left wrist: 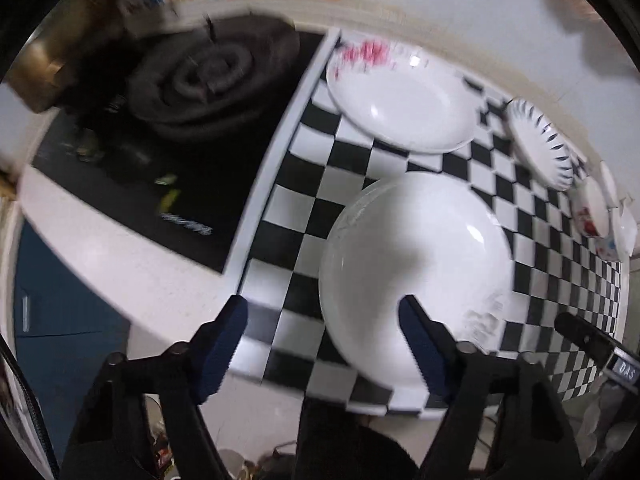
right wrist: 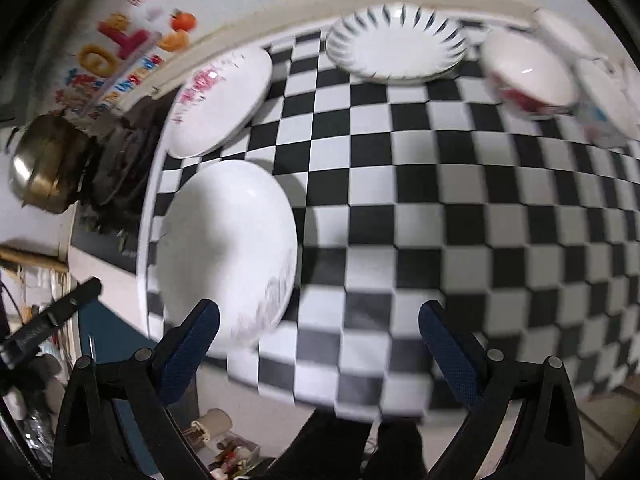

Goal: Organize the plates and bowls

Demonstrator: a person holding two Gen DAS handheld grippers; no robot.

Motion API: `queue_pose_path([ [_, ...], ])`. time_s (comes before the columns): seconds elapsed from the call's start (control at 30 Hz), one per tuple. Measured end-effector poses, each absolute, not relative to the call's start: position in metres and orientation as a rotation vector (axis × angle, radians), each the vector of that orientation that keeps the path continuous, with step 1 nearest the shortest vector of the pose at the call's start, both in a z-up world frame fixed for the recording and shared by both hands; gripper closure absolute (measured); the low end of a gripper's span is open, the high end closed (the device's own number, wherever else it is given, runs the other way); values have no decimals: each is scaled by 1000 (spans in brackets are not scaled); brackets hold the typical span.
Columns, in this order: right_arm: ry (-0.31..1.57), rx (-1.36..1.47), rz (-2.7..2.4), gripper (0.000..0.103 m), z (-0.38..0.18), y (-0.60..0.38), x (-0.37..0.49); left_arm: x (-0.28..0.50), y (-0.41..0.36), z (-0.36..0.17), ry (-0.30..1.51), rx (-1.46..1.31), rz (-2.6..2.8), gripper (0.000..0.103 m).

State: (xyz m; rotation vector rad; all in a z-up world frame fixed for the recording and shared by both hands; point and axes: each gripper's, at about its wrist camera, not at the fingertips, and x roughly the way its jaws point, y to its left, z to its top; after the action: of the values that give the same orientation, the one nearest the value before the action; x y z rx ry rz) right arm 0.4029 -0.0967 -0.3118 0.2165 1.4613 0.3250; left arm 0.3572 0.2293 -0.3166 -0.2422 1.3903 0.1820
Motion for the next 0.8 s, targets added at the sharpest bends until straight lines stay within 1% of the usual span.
queue_pose_path([
  [0.07,1514,228,315,9,-337,-86,421,374,234,-340,1436,-250,149,39],
  [0.13,1556,249,320,17,-358,-77,436,388,235,-360,1475,-254,110,42],
  [0.17,1570,249,320,19,-365,-73,440,393,234,-370,1494,-254,91,43],
  [0.23,1602,248,320,26,-382,-67,450,402,235,-385,1524,-251,70,48],
  [0.3,1626,276,333,30,-390,-63,452,407,234,-395,1551,-250,46,53],
  [0.33,1633,288,339,30,-393,-61,453,408,234,-398,1561,-251,32,55],
  [0.37,1623,286,347,31,-392,-59,455,409,232,-401,1568,-256,13,59],
  [0.43,1643,296,378,37,-393,-54,457,410,229,-399,1559,-248,-4,63],
  [0.47,1642,288,380,37,-392,-52,458,410,228,-398,1560,-245,-10,65],
  [0.5,1645,281,391,42,-392,-49,459,410,227,-398,1560,-238,-7,67],
  [0.57,1661,285,423,63,-395,-42,459,409,227,-396,1550,-255,-18,70],
  [0.6,1684,289,436,75,-399,-39,459,408,228,-394,1549,-270,-17,71],
  [0.67,1656,248,435,78,-396,-39,455,404,227,-391,1543,-255,-3,71],
  [0.7,1652,227,435,82,-396,-37,455,403,228,-389,1543,-247,5,71],
  [0.8,1660,230,446,82,-395,-45,452,398,220,-378,1541,-240,14,75],
])
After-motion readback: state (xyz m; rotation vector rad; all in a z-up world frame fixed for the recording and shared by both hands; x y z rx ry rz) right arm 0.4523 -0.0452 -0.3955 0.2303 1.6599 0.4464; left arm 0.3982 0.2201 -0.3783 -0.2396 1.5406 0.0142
